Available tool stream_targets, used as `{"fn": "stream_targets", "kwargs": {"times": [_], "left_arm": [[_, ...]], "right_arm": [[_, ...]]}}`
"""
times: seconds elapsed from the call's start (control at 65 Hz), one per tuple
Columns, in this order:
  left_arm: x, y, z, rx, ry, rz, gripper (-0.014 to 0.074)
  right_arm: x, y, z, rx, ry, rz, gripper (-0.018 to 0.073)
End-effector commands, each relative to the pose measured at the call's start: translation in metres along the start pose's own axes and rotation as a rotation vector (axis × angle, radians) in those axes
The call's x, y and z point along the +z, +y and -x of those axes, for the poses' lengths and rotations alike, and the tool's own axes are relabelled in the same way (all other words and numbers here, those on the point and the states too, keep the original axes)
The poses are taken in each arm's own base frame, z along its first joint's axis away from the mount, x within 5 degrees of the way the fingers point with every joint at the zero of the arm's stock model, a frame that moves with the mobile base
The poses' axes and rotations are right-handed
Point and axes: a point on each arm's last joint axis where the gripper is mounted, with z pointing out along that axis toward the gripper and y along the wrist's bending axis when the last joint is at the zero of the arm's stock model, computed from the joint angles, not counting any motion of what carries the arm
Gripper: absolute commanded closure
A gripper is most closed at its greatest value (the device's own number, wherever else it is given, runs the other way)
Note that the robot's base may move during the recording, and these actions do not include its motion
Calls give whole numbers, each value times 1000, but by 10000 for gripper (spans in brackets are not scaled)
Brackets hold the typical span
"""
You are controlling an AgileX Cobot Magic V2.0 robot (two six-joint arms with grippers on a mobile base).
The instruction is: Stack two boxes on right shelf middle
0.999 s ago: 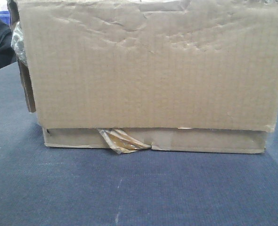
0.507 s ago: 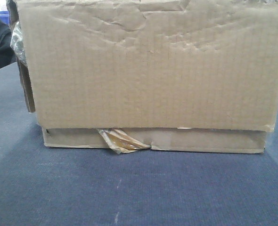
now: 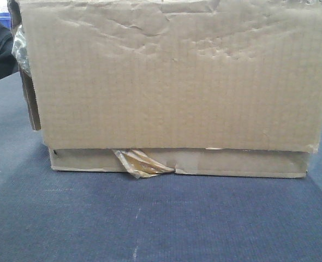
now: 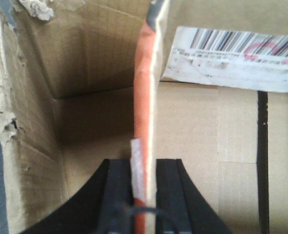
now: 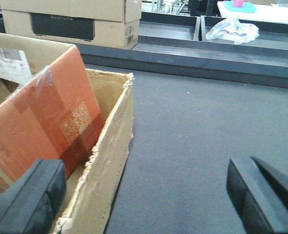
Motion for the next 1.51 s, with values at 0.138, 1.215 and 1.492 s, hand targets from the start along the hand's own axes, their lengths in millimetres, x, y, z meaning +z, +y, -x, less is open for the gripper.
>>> {"fn": "stream_targets", "kwargs": {"times": [0.138,1.215,1.492], "left_arm": [[-6,-5,3,-27,-25,-36,411],[-141,66,2,80,-116,198,88],[-121,60,-9,74,-39,115,88]], "right_arm": [[0,-1,5,-9,-34,-7,-9],[65,0,75,-2,330,65,-9],[115,20,76,-57,560,186,-9]]}}
